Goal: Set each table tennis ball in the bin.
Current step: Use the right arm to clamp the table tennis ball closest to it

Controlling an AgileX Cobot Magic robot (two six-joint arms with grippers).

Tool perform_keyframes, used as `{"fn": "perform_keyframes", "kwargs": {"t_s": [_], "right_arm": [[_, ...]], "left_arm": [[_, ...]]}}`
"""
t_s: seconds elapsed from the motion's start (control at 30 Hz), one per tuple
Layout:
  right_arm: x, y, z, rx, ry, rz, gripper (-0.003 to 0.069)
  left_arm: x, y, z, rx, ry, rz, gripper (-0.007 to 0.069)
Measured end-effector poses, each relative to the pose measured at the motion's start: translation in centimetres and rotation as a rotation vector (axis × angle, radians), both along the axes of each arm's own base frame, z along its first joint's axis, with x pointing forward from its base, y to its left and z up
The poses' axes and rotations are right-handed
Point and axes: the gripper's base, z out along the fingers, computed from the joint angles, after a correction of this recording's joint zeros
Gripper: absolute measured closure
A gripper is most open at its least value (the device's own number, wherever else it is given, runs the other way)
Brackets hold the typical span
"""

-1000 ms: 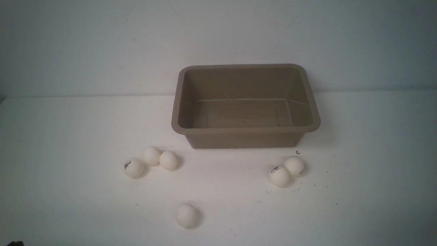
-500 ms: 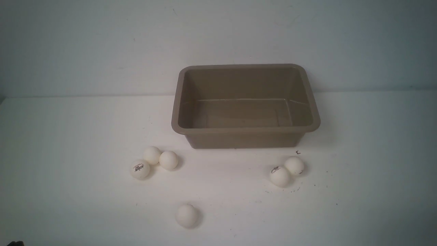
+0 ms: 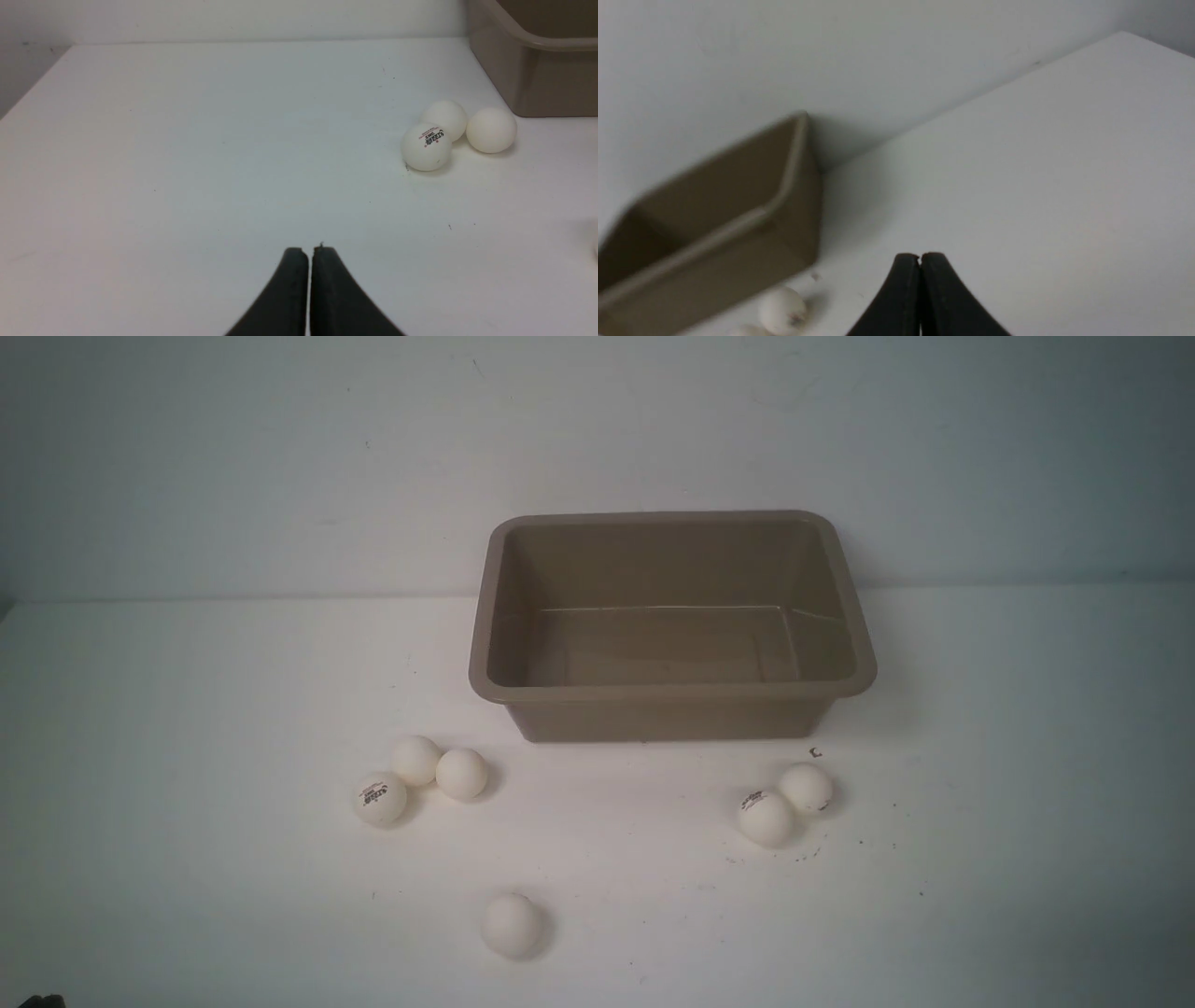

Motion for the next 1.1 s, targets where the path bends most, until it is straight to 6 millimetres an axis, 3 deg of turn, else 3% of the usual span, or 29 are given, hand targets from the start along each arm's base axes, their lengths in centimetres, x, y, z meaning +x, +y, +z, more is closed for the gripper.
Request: {"fn": "perform_keyframes", "kwargs": {"t_s": [0.1, 0.23, 0.47, 0.7, 0.8, 0.87, 0.93, 0.97, 1.03, 1.07, 1.1], "right_arm": [[0.0, -0.1, 0.9, 0.17, -0.111, -0.022, 0.0669], [0.0, -0.5, 1.7, 0.337, -0.212, -0.059, 0.0669], [-0.4, -1.7, 2.7, 0.571, -0.372, -0.157, 0.0669], [-0.4, -1.8, 2.6, 0.6, -0.376, -0.168, 0.0669], [-0.2, -0.6, 3.1, 0.484, -0.273, -0.063, 0.0669], [-1.0, 0.4, 6.1, 0.251, -0.256, 0.033, 0.0669], [-1.9, 0.9, 9.0, 0.09, -0.276, 0.081, 0.0669], [-2.3, 1.1, 10.5, 0.035, -0.279, 0.101, 0.0669], [-2.9, 1.8, 14.3, -0.1, -0.267, 0.161, 0.0669], [-2.7, 1.8, 14.6, -0.105, -0.253, 0.168, 0.0669], [-2.3, 2.2, 16.5, -0.148, -0.201, 0.222, 0.0669]], "left_arm": [[0.0, -0.1, 0.1, -0.032, -0.01, 0.001, 0.0629], [0.2, -0.3, 0.8, -0.215, -0.084, 0.019, 0.0629], [0.4, 0.5, 3.2, -0.986, -0.351, 0.158, 0.0629], [-0.2, 3.0, 3.6, -1.44, -0.571, 0.409, 0.0629], [-0.5, 4.0, 3.0, -1.591, -0.632, 0.546, 0.0629], [-0.5, 4.0, 3.0, -1.571, -0.629, 0.545, 0.0629], [-0.4, 3.6, 3.5, -1.443, -0.612, 0.484, 0.0629], [-0.3, 3.1, 4.2, -1.334, -0.588, 0.406, 0.0629], [-0.4, 1.3, 6.9, -0.913, -0.536, 0.176, 0.0629], [-0.5, 1.0, 7.3, -0.848, -0.522, 0.14, 0.0629], [-0.7, 0.0, 8.8, -0.65, -0.468, 0.039, 0.0629]]}}
